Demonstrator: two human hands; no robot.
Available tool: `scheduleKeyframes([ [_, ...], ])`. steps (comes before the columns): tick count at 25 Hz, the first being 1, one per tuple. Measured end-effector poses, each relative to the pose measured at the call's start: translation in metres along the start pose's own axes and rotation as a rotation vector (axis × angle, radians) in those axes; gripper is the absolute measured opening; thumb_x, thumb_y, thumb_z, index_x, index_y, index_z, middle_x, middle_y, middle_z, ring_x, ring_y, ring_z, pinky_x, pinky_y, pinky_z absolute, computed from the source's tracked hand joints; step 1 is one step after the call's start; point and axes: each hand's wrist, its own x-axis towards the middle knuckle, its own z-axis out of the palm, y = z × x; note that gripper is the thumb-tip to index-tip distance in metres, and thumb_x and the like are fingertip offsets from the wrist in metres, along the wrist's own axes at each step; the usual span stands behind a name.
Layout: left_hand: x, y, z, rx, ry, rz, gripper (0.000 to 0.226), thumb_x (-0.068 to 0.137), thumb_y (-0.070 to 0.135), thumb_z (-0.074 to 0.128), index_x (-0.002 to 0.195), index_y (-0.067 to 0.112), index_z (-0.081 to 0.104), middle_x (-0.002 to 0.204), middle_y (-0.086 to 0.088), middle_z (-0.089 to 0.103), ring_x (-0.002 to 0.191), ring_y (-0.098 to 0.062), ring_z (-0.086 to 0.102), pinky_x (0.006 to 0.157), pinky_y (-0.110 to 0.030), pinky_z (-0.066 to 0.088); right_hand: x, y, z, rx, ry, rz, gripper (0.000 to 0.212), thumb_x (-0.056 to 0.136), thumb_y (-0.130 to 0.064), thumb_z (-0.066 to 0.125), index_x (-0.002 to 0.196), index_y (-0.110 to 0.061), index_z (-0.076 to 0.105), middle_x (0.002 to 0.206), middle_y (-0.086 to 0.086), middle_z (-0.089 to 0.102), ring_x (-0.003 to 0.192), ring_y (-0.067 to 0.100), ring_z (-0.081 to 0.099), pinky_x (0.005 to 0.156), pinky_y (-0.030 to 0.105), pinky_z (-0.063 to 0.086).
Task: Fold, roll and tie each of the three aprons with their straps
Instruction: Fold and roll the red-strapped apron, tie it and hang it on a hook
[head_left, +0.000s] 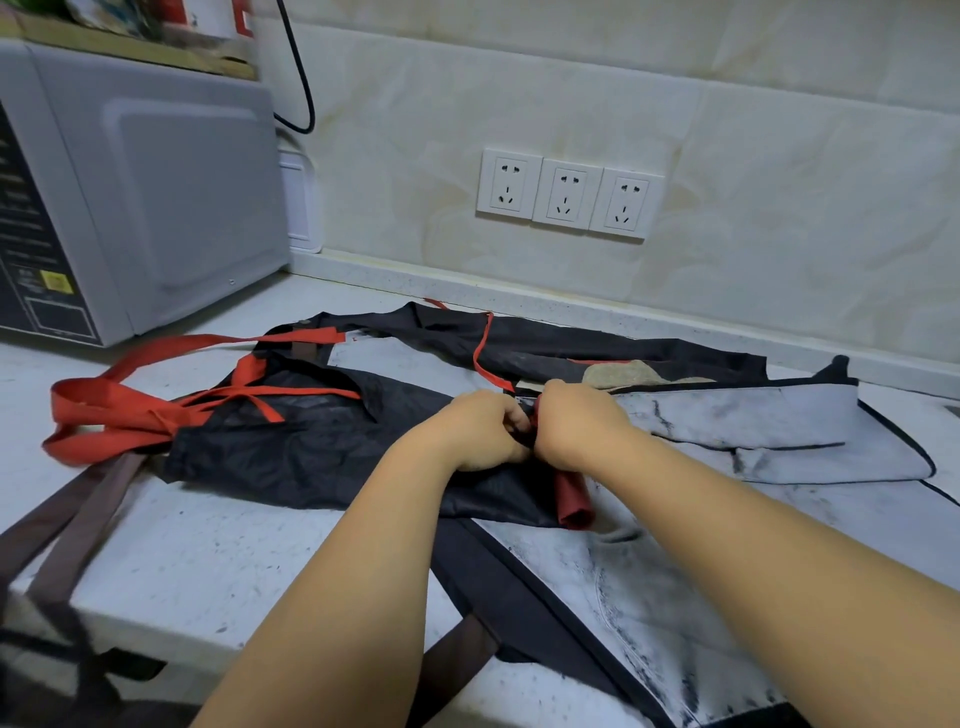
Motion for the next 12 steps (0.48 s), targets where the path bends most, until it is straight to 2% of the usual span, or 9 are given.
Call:
scheduleKeyframes([
  [2,-0.002,0.001,0.0,-0.023,0.019,-0.01,0.027,0.08,0.021,0.075,0.103,0.025,0.062,0.104,0.005,0.061,0.091,-0.011,0.055,0.089,-0.026,0.047,0.005,0.007,-0.01,0.267,-0.137,0.012,0.012,0.091,-0.016,0.06,0.096,-0.005,0.06,0.087,0.011,0.066,0.07,0.024,0.061,0.056,0.028,0.048],
  [4,-0.002,0.0,0.001,-0.045,0.023,-0.029,0.035,0.079,0.023,0.078,0.11,0.023,0.061,0.105,0.007,0.058,0.095,-0.011,0.055,0.095,-0.028,0.047,0.006,0.017,-0.021,0.658,-0.353,0.124,0.009,0.094,-0.009,0.06,0.097,0.0,0.057,0.077,0.013,0.061,0.058,0.019,0.06,0.052,0.023,0.053],
  [5,-0.001,0.0,0.0,-0.059,0.024,-0.037,0.037,0.079,0.023,0.079,0.112,0.023,0.061,0.104,0.008,0.057,0.095,-0.01,0.055,0.096,-0.028,0.046,0.006,0.022,-0.022,0.729,-0.405,0.165,0.01,0.093,-0.008,0.061,0.099,-0.001,0.056,0.077,0.013,0.058,0.057,0.018,0.058,0.05,0.022,0.054],
  [8,-0.002,0.0,-0.001,-0.104,0.031,-0.061,0.033,0.079,0.018,0.077,0.108,0.022,0.063,0.099,0.008,0.059,0.093,-0.012,0.058,0.094,-0.028,0.048,0.005,0.025,-0.012,0.693,-0.432,0.234,0.02,0.087,-0.018,0.071,0.09,-0.009,0.054,0.08,0.007,0.054,0.057,0.017,0.055,0.04,0.022,0.051],
  [10,-0.003,0.001,-0.004,-0.155,0.033,-0.075,0.028,0.081,0.014,0.071,0.107,0.02,0.063,0.098,0.005,0.062,0.099,-0.018,0.062,0.095,-0.031,0.05,0.006,0.018,-0.006,0.686,-0.414,0.246,0.021,0.087,-0.021,0.071,0.084,-0.01,0.054,0.078,0.006,0.055,0.059,0.017,0.054,0.043,0.022,0.05],
  [12,-0.007,0.003,-0.008,-0.227,-0.012,-0.085,0.034,0.079,0.022,0.072,0.111,0.022,0.06,0.105,0.004,0.063,0.106,-0.018,0.061,0.099,-0.035,0.048,0.006,0.01,-0.007,0.648,-0.402,0.251,0.016,0.089,-0.014,0.065,0.083,-0.008,0.052,0.077,0.008,0.053,0.059,0.017,0.053,0.044,0.023,0.049],
])
